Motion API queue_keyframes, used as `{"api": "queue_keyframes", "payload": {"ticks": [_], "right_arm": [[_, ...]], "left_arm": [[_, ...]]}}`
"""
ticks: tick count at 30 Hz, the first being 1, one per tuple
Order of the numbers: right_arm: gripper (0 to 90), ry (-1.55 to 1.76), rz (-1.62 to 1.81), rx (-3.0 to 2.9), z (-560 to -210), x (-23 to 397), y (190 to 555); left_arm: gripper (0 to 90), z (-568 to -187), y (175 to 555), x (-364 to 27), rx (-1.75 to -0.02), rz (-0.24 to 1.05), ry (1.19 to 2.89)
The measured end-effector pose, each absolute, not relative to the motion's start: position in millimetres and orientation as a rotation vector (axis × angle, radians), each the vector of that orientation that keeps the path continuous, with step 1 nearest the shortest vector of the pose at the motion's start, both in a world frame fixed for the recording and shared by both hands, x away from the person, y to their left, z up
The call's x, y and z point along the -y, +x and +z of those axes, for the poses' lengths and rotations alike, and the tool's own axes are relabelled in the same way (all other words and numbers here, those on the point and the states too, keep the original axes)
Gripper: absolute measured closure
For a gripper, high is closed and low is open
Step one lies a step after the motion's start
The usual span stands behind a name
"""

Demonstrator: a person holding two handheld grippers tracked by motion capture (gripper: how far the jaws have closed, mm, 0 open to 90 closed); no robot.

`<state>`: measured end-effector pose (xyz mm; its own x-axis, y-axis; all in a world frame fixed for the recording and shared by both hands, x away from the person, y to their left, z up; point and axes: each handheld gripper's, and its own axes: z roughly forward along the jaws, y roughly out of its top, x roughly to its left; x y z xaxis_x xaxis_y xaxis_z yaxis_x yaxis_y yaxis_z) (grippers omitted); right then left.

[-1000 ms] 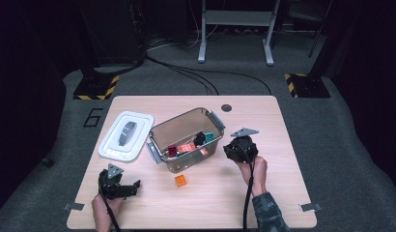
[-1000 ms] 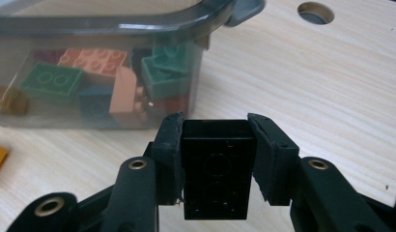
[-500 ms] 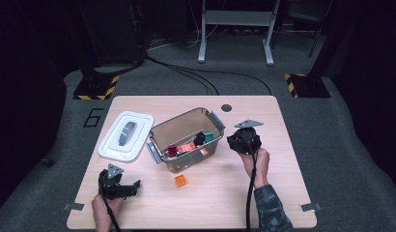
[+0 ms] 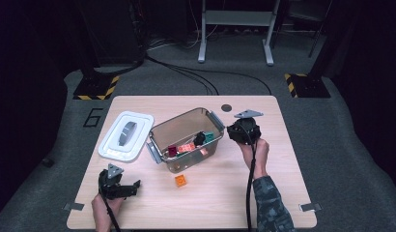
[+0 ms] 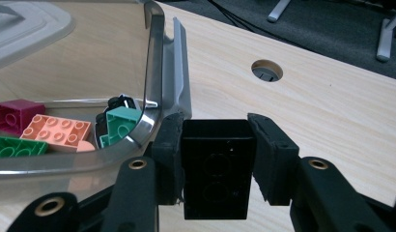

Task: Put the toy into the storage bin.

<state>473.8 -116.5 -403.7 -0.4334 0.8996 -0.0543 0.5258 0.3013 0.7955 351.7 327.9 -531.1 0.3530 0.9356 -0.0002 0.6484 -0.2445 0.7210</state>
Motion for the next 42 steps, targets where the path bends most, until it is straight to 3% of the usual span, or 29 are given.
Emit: {"api": "queue_keyframes", "payload": {"ticks": [26, 42], "right_arm": [[58.7, 1.089, 1.027, -2.064, -359, 75, 483], [58.7, 1.013, 1.07, -2.159, -361, 41, 478]], "left_arm": [[2.3, -531, 352, -328, -1.374, 0.586, 1.984], [2.3, -531, 352, -328, -1.373, 0.585, 1.986]]}}
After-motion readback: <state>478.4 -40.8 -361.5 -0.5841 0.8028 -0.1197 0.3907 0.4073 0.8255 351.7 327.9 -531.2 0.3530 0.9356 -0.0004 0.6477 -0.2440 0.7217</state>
